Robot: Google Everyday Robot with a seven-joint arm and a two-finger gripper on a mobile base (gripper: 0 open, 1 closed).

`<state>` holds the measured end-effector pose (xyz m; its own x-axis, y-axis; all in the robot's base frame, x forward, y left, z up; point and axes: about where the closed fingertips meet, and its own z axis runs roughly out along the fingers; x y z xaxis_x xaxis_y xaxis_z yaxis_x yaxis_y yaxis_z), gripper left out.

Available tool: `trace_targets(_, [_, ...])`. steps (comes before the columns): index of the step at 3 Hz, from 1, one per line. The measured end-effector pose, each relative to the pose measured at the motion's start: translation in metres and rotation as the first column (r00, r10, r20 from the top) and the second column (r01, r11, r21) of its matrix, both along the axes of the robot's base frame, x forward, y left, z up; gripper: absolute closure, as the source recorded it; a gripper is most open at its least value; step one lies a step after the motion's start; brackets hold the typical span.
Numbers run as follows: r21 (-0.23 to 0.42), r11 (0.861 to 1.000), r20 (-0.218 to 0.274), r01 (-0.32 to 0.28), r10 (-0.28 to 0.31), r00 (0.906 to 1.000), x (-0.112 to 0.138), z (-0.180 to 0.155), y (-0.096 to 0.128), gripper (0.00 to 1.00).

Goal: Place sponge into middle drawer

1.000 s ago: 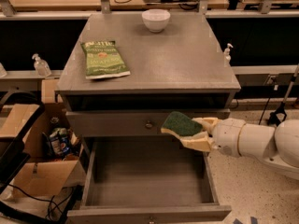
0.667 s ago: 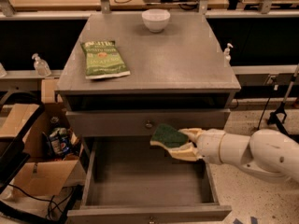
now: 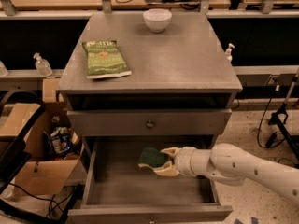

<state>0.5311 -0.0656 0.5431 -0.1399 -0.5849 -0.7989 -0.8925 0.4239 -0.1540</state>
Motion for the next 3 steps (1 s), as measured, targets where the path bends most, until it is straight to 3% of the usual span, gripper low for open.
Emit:
trace_targets(1, [-0.05, 0.999, -0.032, -0.01, 0.008, 0.9995, 0.021, -0.052, 0.016, 1.0])
trace_targets(2, [-0.057, 0.998, -0.089, -0.027, 0.022, 0.9958, 0.036, -0.098, 0.033, 1.0])
trace_targets(3, [0.001, 1.0, -0.155, -0.031, 0.03, 0.9875, 0.038, -0.132, 0.044, 1.0])
